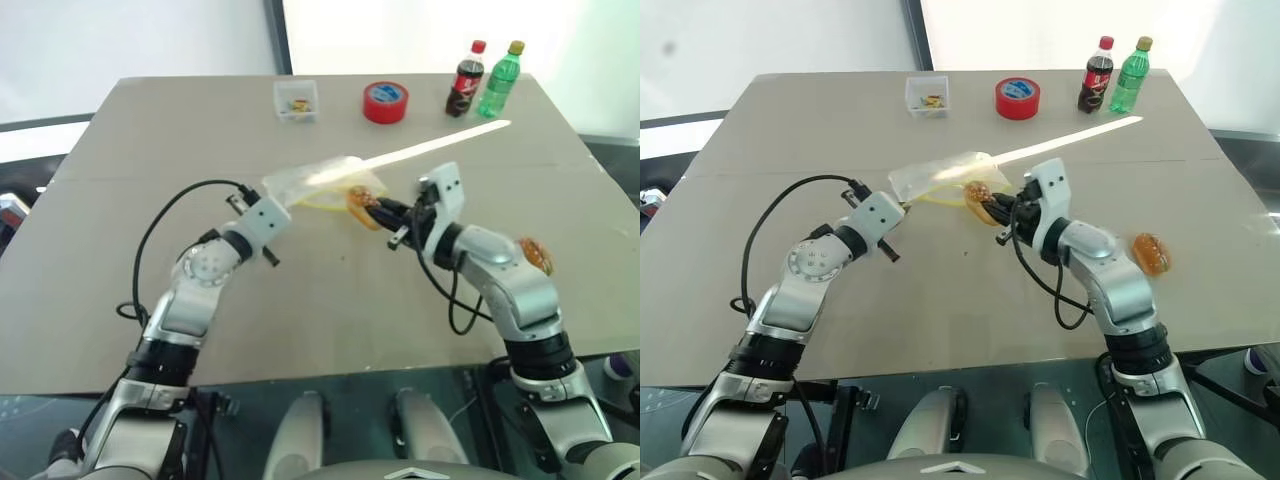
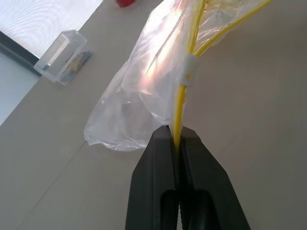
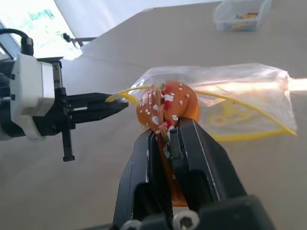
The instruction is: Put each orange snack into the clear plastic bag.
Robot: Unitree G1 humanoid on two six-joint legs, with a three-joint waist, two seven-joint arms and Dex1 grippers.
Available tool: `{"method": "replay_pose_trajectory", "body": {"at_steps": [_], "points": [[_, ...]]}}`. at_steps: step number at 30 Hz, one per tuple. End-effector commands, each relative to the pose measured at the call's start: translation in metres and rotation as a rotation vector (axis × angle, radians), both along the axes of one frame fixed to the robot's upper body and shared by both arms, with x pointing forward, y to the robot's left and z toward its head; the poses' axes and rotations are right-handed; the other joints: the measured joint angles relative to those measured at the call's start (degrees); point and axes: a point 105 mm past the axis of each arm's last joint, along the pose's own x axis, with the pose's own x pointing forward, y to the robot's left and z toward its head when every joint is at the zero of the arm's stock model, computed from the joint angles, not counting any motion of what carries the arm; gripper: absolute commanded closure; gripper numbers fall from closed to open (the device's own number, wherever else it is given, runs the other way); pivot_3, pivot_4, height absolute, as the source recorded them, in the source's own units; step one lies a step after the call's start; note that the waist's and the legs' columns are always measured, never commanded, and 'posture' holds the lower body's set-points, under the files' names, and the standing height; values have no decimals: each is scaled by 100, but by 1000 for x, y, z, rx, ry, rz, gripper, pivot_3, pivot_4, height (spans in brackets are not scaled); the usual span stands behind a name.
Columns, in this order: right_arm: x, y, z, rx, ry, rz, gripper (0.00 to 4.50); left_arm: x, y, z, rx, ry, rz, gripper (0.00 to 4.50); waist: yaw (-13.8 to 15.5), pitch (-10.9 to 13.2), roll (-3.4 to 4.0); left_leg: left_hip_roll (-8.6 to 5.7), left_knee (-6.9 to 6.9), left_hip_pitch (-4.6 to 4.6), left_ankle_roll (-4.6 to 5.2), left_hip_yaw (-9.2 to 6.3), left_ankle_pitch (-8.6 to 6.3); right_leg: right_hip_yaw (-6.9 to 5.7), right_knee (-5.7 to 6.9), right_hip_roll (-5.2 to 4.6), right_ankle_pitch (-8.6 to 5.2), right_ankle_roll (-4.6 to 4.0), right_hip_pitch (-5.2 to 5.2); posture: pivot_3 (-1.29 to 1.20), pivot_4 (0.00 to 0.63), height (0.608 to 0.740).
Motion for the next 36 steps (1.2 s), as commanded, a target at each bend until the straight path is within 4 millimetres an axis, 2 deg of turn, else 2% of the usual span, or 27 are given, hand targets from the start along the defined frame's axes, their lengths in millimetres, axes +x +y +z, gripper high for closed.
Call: {"method": "replay_pose_trajectory", "body": {"at_steps": [1, 9, 15, 19, 23, 27, 32, 36], "points": [[9, 4, 12, -16, -63, -11, 4497, -2, -16, 18, -19, -65, -61, 4500, 2, 0, 0, 0, 0, 0, 0, 0, 0, 0, 0, 0, 0, 0, 0, 0, 150, 740], [27, 5, 4, -76, -26, -60, 4497, -10, -32, 20, -22, -70, -131, 4500, 0, 0, 0, 0, -1, 0, 0, 0, 0, 0, -1, 0, 0, 0, 0, 0, 150, 740], [34, 5, 5, -100, -34, -80, 4497, -9, -33, 21, -19, -74, -133, 4500, -2, 0, 0, 0, -2, 0, 0, -1, 0, 0, -1, 0, 0, 0, -1, 0, 150, 740], [36, 0, 4, -268, -181, -80, 4497, -5, -27, 22, -32, -74, -98, 4500, 5, 0, 0, -1, -2, 0, 0, 0, 0, 0, -2, 0, 0, 0, -1, 0, 150, 740], [34, -1, 0, -325, -234, -59, 4497, -5, -31, 21, -38, -70, -103, 4500, 0, 0, 0, -1, -2, 0, 0, 0, 0, 0, -3, 0, 0, 0, 0, 0, 150, 740], [30, 0, 1, -466, -382, -10, 4497, 0, -29, 24, -60, -77, -73, 4500, -4, 0, 0, 0, -2, 0, 0, 0, 0, 0, -2, 0, 0, 0, -1, 0, 150, 740], [26, 0, 2, -502, -444, 12, 4497, 3, -30, 27, -66, -82, -68, 4500, 0, 0, 0, -1, -2, 0, 0, 0, 0, 0, -3, 0, 0, 0, 0, 0, 150, 740], [32, -2, 8, -475, -443, -25, 4497, -5, -44, 23, -50, -75, -143, 4500, -3, 0, 0, 0, -2, 0, 0, 0, 0, 0, -3, 0, 0, 0, -1, 0, 150, 740]]}}
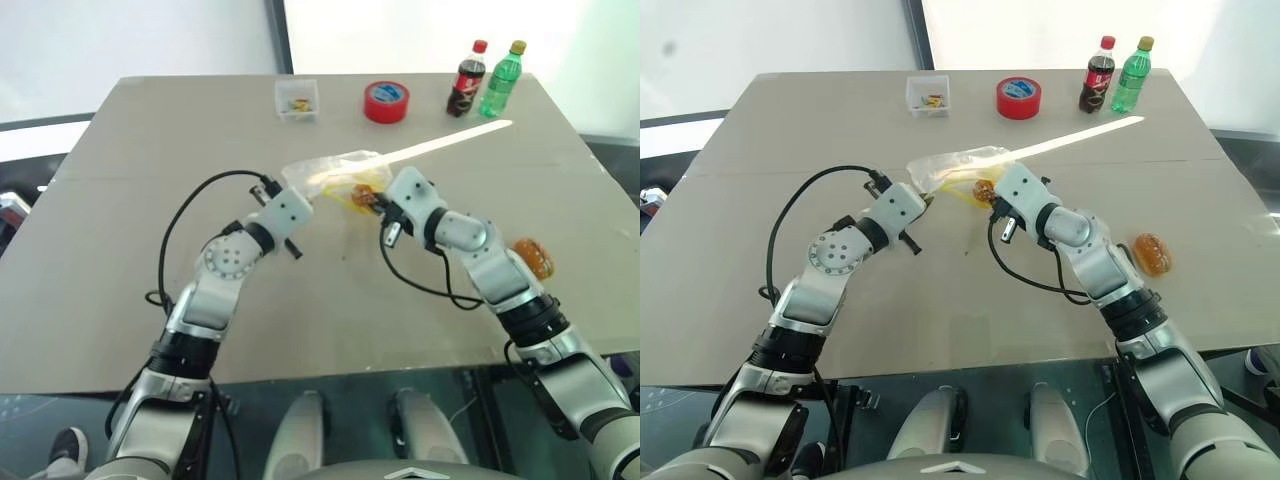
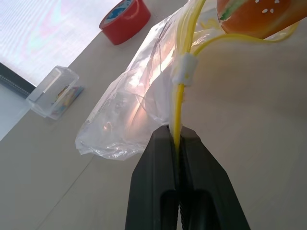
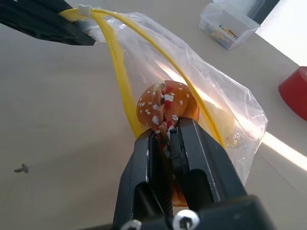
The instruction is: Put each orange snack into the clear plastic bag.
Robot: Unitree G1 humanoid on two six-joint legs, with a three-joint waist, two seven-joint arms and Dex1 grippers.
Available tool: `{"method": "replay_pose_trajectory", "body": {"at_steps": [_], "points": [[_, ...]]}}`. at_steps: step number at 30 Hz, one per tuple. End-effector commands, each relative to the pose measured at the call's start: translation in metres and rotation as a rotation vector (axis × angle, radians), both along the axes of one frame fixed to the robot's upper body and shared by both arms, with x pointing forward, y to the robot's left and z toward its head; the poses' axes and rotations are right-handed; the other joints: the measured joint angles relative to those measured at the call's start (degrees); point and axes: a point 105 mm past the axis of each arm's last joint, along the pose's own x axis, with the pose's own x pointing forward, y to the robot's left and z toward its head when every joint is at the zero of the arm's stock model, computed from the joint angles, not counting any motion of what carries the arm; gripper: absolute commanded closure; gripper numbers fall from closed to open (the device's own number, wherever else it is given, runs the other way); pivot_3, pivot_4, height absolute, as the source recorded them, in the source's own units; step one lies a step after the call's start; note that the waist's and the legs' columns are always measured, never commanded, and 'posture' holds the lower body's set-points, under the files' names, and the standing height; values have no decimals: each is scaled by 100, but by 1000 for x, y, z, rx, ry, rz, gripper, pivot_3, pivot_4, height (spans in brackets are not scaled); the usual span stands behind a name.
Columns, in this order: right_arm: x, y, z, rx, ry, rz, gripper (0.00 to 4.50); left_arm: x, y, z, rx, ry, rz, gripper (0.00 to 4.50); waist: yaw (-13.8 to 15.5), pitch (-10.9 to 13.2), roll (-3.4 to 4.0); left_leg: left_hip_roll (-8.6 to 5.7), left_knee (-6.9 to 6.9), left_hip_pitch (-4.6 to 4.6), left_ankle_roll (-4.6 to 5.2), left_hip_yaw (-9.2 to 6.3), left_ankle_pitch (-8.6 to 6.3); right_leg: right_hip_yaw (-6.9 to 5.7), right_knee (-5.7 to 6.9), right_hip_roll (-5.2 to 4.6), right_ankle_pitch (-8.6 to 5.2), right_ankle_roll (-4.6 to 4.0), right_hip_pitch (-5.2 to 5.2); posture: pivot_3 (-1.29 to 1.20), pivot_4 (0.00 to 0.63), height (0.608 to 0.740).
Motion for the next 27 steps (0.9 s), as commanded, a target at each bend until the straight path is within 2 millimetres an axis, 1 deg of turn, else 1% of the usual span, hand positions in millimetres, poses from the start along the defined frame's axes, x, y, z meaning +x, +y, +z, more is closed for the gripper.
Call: {"method": "replay_pose_trajectory", "body": {"at_steps": [1, 7, 11, 13, 17, 19, 22, 25, 27], "points": [[4, 1, 18, 37, -58, -11, 4497, -8, -14, 7, 5, -36, -81, 4500, -3, 0, 0, 0, 0, 0, 0, 0, 0, 0, 0, 0, 0, 0, 0, 0, 150, 740], [18, -7, 27, 84, -57, -89, 4497, -10, -13, 3, 30, -30, -97, 4500, 2, 0, 0, 0, 0, 0, 0, 0, 0, 0, 0, 0, 0, 0, 0, 0, 150, 740], [22, -11, 29, 167, 19, -115, 4497, -12, -12, 1, 45, -27, -114, 4500, 2, 0, 0, 0, 0, 0, 0, 0, 0, 0, 1, 0, 0, 0, 0, 0, 150, 740], [21, -9, 30, 257, 108, -110, 4497, -12, -12, 0, 49, -26, -120, 4500, 2, 0, 0, 0, 0, 0, 0, -1, 0, 0, 0, 0, 0, 0, 0, 0, 150, 740], [11, 6, 41, 421, 282, -40, 4497, -13, -13, -1, 47, -26, -133, 4500, -3, 0, 1, 0, 0, 0, 0, -1, 0, 0, 2, 0, 0, -1, 0, 0, 150, 740], [8, 9, 38, 417, 325, -27, 4497, -14, -15, 0, 38, -28, -147, 4500, -3, 1, 1, 0, 0, 0, 0, -1, 0, 0, 3, 0, 0, -1, 0, 0, 150, 740], [12, 5, 23, 296, 311, -70, 4497, -15, -18, -1, 39, -29, -166, 4500, 3, 0, 1, 0, 0, 0, 0, -1, 0, 0, 2, 0, 0, 0, 0, 0, 150, 740], [15, 9, 26, 399, 385, -100, 4497, -16, -19, -2, 43, -29, -175, 4500, 4, 0, 1, -1, 0, 0, 0, 0, 0, -1, 0, 0, 0, 0, 0, 0, 150, 740], [19, 7, 25, 378, 380, -127, 4497, -17, -18, -3, 45, -28, -177, 4500, -7, 1, 1, 0, -1, 0, 0, -1, 0, -1, 2, 0, 0, 0, -1, 0, 150, 740]]}}
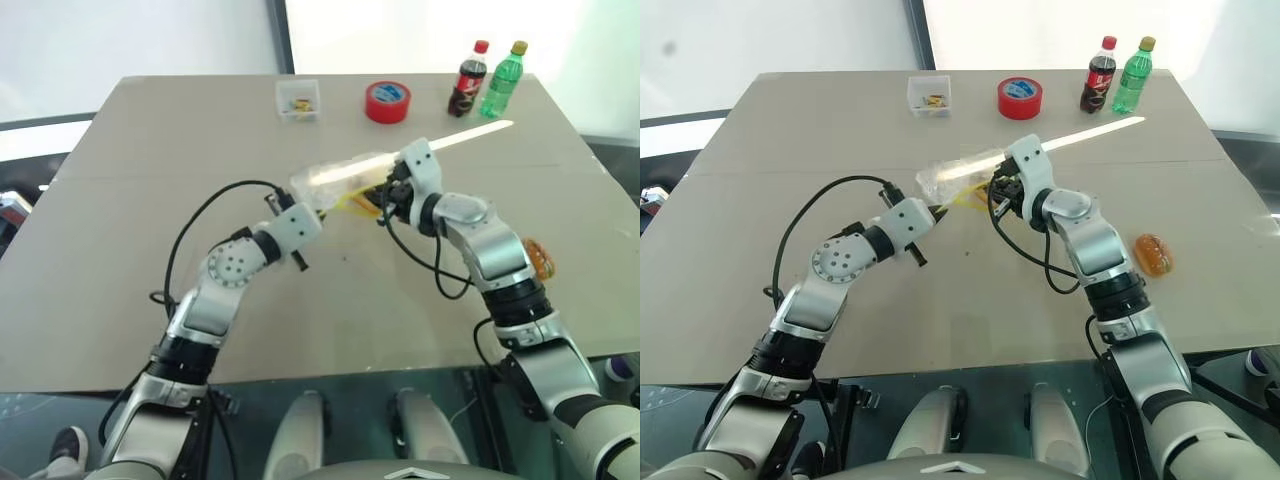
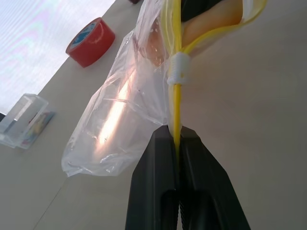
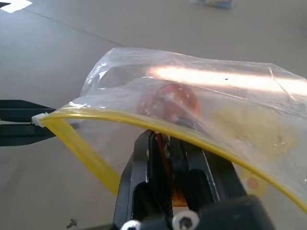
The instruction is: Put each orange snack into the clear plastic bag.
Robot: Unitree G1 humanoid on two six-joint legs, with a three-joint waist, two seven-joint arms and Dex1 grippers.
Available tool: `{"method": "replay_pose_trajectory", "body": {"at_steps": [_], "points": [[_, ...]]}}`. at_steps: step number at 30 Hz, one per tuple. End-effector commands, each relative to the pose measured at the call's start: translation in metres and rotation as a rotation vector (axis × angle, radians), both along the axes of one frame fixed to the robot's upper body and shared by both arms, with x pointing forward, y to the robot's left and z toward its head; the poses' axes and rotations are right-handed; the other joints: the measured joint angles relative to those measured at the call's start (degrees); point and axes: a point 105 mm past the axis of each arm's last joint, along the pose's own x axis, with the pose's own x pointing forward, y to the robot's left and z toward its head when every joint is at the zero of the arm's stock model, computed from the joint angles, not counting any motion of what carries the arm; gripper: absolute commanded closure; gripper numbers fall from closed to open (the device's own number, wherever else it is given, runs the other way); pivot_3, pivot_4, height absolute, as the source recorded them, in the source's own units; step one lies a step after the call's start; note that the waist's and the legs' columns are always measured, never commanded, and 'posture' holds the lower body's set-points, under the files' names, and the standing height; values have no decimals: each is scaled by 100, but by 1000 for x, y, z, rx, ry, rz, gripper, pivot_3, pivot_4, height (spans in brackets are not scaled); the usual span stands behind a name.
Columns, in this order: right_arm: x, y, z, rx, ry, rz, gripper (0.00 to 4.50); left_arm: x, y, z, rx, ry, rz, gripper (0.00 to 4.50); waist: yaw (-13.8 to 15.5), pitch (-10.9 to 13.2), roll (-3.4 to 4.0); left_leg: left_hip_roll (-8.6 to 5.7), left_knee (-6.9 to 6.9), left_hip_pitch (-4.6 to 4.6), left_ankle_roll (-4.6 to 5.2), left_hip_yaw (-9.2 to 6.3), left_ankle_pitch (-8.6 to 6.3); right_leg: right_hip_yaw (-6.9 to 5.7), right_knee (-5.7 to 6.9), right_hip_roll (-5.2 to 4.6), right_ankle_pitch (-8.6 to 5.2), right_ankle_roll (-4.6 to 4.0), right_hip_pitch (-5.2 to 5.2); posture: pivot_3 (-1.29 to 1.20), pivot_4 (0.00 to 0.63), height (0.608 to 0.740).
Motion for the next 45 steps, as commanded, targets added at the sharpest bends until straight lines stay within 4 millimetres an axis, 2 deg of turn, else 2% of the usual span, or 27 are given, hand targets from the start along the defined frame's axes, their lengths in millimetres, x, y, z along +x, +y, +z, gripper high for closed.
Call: {"method": "replay_pose_trajectory", "body": {"at_steps": [1, 3, 6, 9, 10, 11, 17, 22, 26, 29, 32, 34, 36, 40, 43, 45], "points": [[6, 0, 17, 48, -11, -34, 4497, -4, -2, 7, -10, -31, -27, 4500, -7, 0, 0, 0, 0, 0, 0, 1, 0, 0, 1, 0, 0, 0, -1, 0, 150, 740], [10, 0, 19, 140, 62, -72, 4497, -4, -2, 7, -10, -30, -27, 4500, -7, 0, 0, 0, 0, 0, 0, 1, 0, 0, 1, 0, 0, 0, -1, 0, 150, 740], [16, -3, 17, 145, 67, -127, 4497, -4, -2, 7, -14, -28, -29, 4500, -5, 0, 0, 0, -1, 0, 0, 0, 0, 0, 1, 0, 0, 0, -1, 0, 150, 740], [18, 1, 24, 270, 128, -163, 4497, -4, -3, 6, -23, -23, -26, 4500, -1, 0, 0, 0, -2, 0, 0, 0, 0, 0, -1, 0, 0, 0, -1, 0, 150, 740], [18, 3, 26, 307, 150, -165, 3467, -4, -3, 5, -27, -21, -22, 4500, -1, 0, 1, 0, -2, 0, 0, 0, 0, 0, 0, 0, 0, 0, -1, 0, 150, 740], [17, 5, 28, 330, 162, -162, 3192, -4, -3, 5, -31, -19, -20, 4500, -4, 0, 0, 0, -2, 0, 0, 0, 0, 0, 0, 0, 0, 0, -1, 0, 150, 740], [5, 9, 22, 282, 158, -111, 111, -3, -3, 4, -37, -14, -10, 4500, -4, 1, 1, 0, -4, 0, 0, 1, 0, 0, -1, 0, 0, 0, -2, 0, 150, 740], [-9, -6, 26, 276, 165, -82, 111, 0, 0, 5, -60, -8, 19, 4500, 2, 0, 1, 0, -4, -1, 0, 0, 0, 0, -1, 0, 0, 0, -1, 0, 150, 740], [-41, -24, 33, 220, 159, 58, 111, 2, 0, 6, -68, -6, 29, 4500, 22, 1, 1, -1, -4, -8, 1, -3, 0, -2, -8, -1, 0, 1, -1, 0, 150, 740], [-62, -48, 34, 153, 154, 87, 111, 2, 0, 5, -75, -2, 36, 4500, 11, 1, 1, -1, -4, -9, 1, -4, -1, -2, -10, -2, -1, 1, -1, 0, 150, 740], [-59, -81, 30, 100, 138, -42, 111, 3, 0, 5, -79, -1, 38, 4500, -4, 1, 1, 1, -4, -5, 1, -3, -1, -3, -8, -1, -1, 1, 0, 0, 150, 740], [-52, -118, 24, 41, 101, -214, 111, 3, -1, 5, -81, 1, 38, 4500, 6, 0, 0, 1, -2, -3, 1, 0, 0, -1, -6, -1, -1, 2, 0, 0, 150, 740], [-54, -146, 18, -25, 69, -320, 111, 3, -1, 5, -83, 3, 38, 4500, 38, 0, 0, 0, -1, -3, 1, 0, 0, -1, -7, -1, -1, 2, 2, 0, 150, 740], [-66, -179, 7, -108, 51, -438, 111, 3, 0, 3, -82, 6, 38, 4500, 9, 0, 2, -1, 0, -7, 1, 7, -1, 6, -14, -2, -1, 3, 2, 0, 150, 740], [-72, -210, 1, -116, 59, -592, 111, 3, 0, 2, -77, 11, 34, 4500, 21, 0, 1, 1, -2, -2, 1, 1, -1, 4, -10, 1, -2, 3, 4, 0, 150, 740], [-76, -221, -2, -113, 70, -646, 111, 3, 0, 1, -74, 14, 32, 4500, 26, 0, 1, 1, 0, -3, 1, 4, -1, 5, -10, 1, -2, 3, 5, 0, 150, 740]]}}
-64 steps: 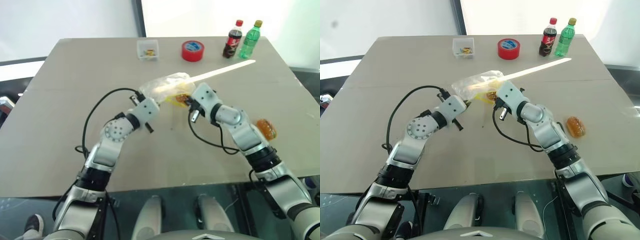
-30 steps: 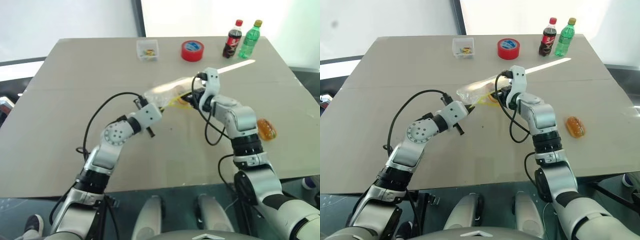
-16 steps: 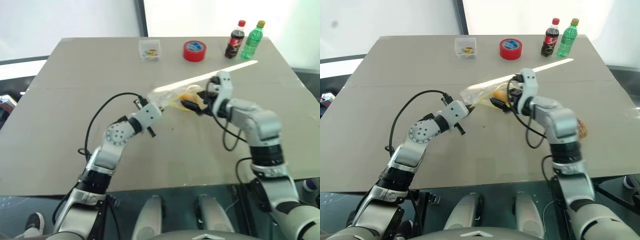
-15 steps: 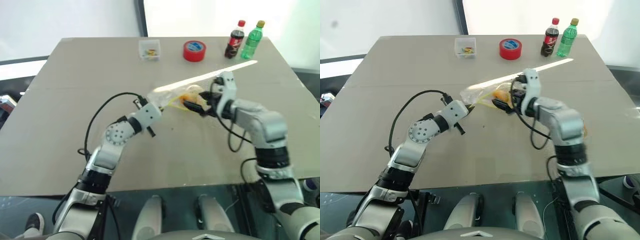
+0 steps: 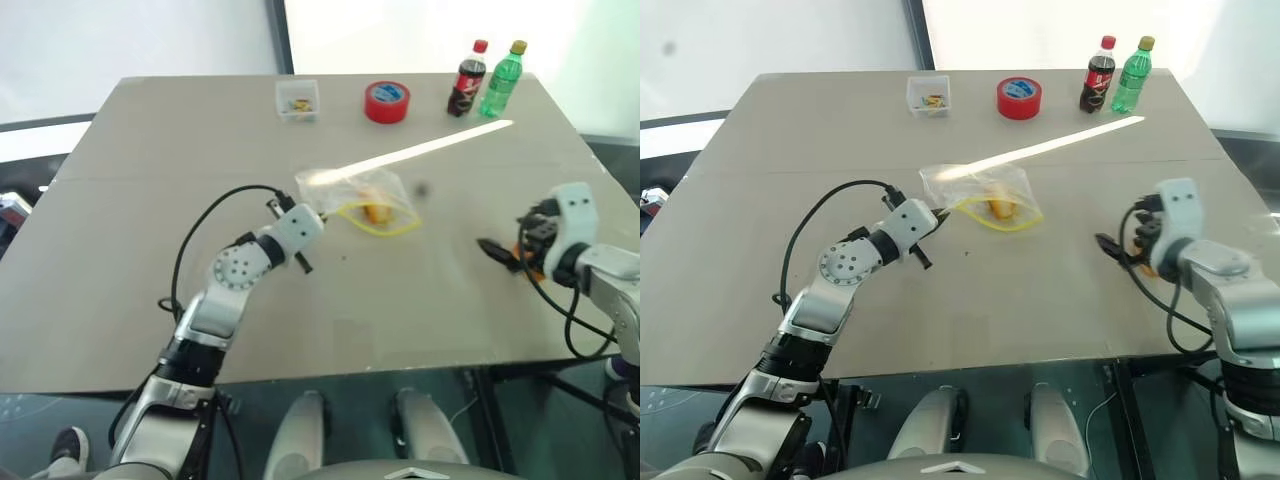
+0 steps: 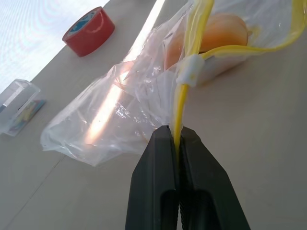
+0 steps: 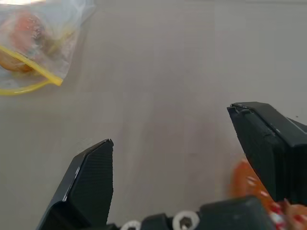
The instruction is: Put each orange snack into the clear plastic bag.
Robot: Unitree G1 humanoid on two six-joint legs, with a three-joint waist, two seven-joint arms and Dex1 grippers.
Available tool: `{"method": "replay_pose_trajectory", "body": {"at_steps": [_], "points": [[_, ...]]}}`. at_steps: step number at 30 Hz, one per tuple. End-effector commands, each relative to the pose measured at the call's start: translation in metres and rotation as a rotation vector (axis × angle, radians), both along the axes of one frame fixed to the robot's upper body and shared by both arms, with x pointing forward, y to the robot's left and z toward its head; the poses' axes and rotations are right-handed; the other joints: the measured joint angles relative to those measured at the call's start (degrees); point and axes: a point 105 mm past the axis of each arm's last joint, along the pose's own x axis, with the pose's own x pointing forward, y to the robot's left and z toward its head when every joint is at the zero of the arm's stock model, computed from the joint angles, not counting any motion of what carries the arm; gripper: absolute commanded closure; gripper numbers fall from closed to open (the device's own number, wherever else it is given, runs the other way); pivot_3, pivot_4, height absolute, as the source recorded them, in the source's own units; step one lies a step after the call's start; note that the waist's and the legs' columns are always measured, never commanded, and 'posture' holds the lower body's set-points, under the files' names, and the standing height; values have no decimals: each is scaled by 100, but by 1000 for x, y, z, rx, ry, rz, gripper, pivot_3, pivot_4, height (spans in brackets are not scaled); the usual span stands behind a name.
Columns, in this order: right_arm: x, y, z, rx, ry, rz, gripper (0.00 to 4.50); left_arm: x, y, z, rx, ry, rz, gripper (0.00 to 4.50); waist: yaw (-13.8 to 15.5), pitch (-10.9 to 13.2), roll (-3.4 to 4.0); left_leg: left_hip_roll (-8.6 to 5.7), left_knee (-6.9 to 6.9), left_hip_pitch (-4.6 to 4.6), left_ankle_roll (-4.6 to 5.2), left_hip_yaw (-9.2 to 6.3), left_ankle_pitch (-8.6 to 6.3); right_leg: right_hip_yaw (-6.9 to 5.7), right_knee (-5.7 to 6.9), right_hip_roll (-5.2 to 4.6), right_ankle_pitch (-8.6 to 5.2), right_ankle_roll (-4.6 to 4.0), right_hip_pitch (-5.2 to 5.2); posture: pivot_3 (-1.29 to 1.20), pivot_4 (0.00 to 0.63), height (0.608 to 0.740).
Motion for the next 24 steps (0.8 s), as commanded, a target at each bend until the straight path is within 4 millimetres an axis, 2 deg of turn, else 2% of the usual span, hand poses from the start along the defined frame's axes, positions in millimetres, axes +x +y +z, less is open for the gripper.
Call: {"method": "replay_pose_trajectory", "body": {"at_steps": [1, 5, 8, 16, 20, 23, 24], "points": [[-6, -24, 14, -27, -63, -112, 111, 0, 1, 9, -13, -31, -7, 4500, -2, 0, 0, 0, 2, 0, 0, 0, 0, 0, -1, 0, 0, 0, 2, 0, 150, 740], [-15, -34, 1, -12, -10, -163, 111, 0, 1, 9, -9, -29, -10, 4500, -7, 0, 0, 0, 4, 3, 0, 2, 0, 4, -1, 1, 0, 1, 4, 0, 150, 740], [-19, -32, -9, 73, 34, -174, 111, 0, 0, 9, -7, -27, -14, 4500, -7, 0, 0, 1, 4, 3, 0, 2, 0, 3, -1, 2, 0, 1, 5, 0, 150, 740], [-11, -36, -20, 144, 62, -211, 111, 1, -3, 8, -1, -28, -26, 4500, -4, 0, 0, 0, 7, 5, 0, 3, 0, 4, -2, 2, 0, 1, 9, 0, 150, 740], [-10, -37, -22, 130, 63, -203, 1243, 0, -2, 9, -1, -30, -22, 4500, -8, 0, 0, 1, 6, 5, 0, 2, 0, 4, -2, 2, 0, 1, 9, 0, 150, 740], [-7, -35, -20, 120, 50, -190, 2638, -1, 0, 8, -4, -29, -15, 4500, -12, 0, 0, 1, 6, 6, 0, 3, 0, 5, -2, 2, 0, 1, 9, 0, 150, 740], [-6, -34, -18, 110, 40, -178, 3308, -1, 0, 8, -5, -28, -13, 4500, -12, 0, 0, 1, 7, 6, 0, 3, 0, 5, -1, 2, 0, 1, 9, 0, 150, 740]]}}
